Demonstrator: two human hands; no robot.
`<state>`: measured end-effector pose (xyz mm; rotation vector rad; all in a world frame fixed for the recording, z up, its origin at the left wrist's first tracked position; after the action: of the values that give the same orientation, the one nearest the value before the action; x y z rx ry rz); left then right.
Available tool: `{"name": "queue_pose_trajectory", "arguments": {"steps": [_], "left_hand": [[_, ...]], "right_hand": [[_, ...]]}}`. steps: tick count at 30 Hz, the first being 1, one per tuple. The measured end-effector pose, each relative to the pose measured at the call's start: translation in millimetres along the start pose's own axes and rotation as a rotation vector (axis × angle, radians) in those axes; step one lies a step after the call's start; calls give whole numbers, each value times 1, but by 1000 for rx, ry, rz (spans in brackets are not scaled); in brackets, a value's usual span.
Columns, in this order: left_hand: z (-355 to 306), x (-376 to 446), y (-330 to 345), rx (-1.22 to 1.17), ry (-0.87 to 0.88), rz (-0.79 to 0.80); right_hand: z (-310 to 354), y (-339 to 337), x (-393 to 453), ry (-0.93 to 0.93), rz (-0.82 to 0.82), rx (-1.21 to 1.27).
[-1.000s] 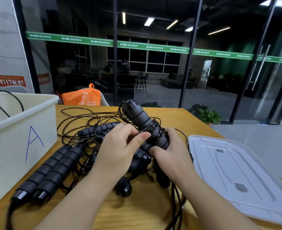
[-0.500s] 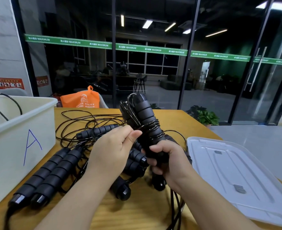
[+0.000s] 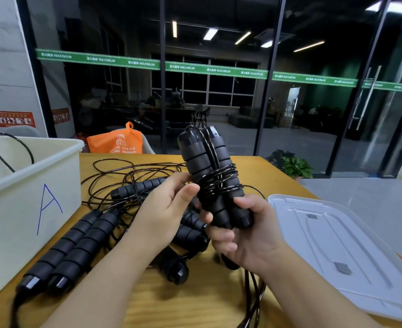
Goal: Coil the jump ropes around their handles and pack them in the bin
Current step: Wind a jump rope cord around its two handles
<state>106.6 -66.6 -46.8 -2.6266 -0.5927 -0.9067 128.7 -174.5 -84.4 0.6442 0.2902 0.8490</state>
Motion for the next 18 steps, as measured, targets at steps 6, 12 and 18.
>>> {"name": "queue_pose_trajectory", "arguments": {"steps": [6, 12, 18], "left_hand": [[7, -7, 11, -216, -123, 77], [-1, -6, 4, -173, -104, 33], [-6, -7, -2, -274, -107, 43]], "right_hand": [[-9, -1, -1, 172, 150, -2], [-18, 5, -10, 351, 296, -41], [-22, 16, -19, 404, 384, -107]]}}
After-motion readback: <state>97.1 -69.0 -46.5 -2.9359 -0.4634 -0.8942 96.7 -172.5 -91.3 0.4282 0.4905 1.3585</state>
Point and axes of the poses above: each hand's wrist, its own x-axis towards the middle knuckle, its own y-axis out of the palm, z = x × y, the point moved 7 cm from there along x, towards the middle knuckle, and after that the axes turned 13 degrees about -z, right-handed, at the moved point
